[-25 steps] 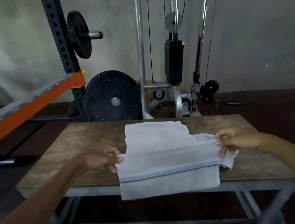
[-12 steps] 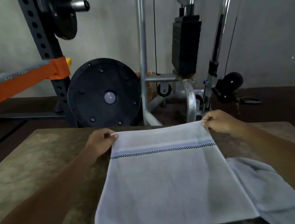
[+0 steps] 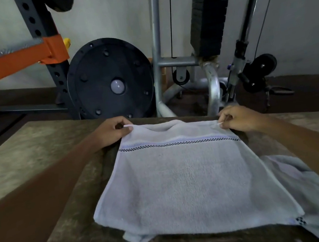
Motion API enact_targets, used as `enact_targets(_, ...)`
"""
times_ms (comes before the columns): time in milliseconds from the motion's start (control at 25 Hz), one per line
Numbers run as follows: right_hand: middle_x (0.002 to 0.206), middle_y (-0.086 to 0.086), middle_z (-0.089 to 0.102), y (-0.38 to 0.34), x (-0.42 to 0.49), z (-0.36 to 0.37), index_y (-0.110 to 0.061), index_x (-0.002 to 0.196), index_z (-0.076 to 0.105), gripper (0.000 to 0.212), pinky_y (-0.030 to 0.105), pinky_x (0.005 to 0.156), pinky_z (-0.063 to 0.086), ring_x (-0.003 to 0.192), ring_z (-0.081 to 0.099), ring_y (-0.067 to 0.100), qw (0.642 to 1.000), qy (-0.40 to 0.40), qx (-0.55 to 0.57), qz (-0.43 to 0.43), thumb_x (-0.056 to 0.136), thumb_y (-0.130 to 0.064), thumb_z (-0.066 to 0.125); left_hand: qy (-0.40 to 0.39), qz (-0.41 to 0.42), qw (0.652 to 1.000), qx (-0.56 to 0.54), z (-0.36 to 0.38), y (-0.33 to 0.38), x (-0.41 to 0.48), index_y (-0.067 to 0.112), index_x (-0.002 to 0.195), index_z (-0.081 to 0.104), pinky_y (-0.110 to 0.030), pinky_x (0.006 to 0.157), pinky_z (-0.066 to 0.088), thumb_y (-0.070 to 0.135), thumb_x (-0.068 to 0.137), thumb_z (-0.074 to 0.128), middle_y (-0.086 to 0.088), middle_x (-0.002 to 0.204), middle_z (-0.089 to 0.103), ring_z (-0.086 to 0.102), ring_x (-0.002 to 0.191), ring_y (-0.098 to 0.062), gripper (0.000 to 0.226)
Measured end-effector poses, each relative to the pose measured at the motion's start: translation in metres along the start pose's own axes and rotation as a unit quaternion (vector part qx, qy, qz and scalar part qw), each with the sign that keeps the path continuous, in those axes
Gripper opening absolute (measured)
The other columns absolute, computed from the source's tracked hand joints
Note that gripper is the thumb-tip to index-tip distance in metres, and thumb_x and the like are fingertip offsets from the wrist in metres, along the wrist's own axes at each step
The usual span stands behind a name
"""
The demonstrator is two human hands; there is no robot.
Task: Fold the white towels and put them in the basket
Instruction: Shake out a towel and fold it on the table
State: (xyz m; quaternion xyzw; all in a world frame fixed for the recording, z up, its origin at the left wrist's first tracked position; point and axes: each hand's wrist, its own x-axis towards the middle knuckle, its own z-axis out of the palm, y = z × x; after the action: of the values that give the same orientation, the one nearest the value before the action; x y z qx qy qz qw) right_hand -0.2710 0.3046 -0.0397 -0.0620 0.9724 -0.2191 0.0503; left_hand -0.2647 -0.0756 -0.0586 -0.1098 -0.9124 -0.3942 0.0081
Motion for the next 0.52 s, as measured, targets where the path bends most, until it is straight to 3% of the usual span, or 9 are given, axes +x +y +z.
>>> enact_targets(80, 0.104, -0.001, 0.061, -0.002, 0.001, 0.002, -0.019, 0.083, 0.063, 0.007, 0.030, 0.084, 0.046, 0.096, 0.060, 0.018, 1.000, -0.005, -0.005, -0.009, 0.086, -0.014, 0.064, 0.005, -0.003, 1.000, -0.027, 0.002, 0.001, 0.001, 0.025, 0.084, 0.063, -0.020, 0.077, 0.045, 0.021, 0.091, 0.060, 0.006, 0.091, 0.067, 0.061, 0.083, -0.006, 0.009)
enact_targets(200, 0.088, 0.000, 0.063, -0.003, 0.001, 0.001, -0.019, 0.082, 0.060, 0.008, 0.023, 0.067, 0.042, 0.082, 0.057, 0.015, 1.000, -0.009, 0.001, -0.012, 0.087, -0.013, 0.062, 0.019, 0.024, 1.000, -0.002, 0.006, 0.000, 0.001, 0.024, 0.086, 0.065, -0.019, 0.073, 0.045, 0.019, 0.091, 0.060, 0.008, 0.088, 0.068, 0.061, 0.080, -0.006, 0.009)
enact_targets(360, 0.090, 0.002, 0.064, -0.002, -0.004, -0.001, -0.018, 0.081, 0.060, 0.010, 0.029, 0.074, 0.046, 0.081, 0.058, 0.015, 0.999, -0.016, 0.037, 0.013, 0.089, -0.011, 0.061, 0.053, 0.042, 0.996, 0.059, 0.009, 0.000, -0.007, 0.020, 0.090, 0.068, -0.016, 0.070, 0.043, 0.018, 0.090, 0.061, 0.013, 0.088, 0.066, 0.061, 0.083, -0.006, 0.007)
enact_targets(520, 0.090, 0.005, 0.058, -0.016, -0.023, -0.020, -0.015, 0.091, 0.057, 0.008, 0.026, 0.059, 0.049, 0.075, 0.056, 0.016, 0.998, 0.019, 0.068, 0.000, 0.091, -0.008, 0.055, 0.106, 0.040, 0.992, 0.058, -0.004, 0.016, -0.027, 0.019, 0.088, 0.067, -0.020, 0.068, 0.045, 0.018, 0.090, 0.062, 0.009, 0.086, 0.066, 0.059, 0.078, -0.004, 0.006)
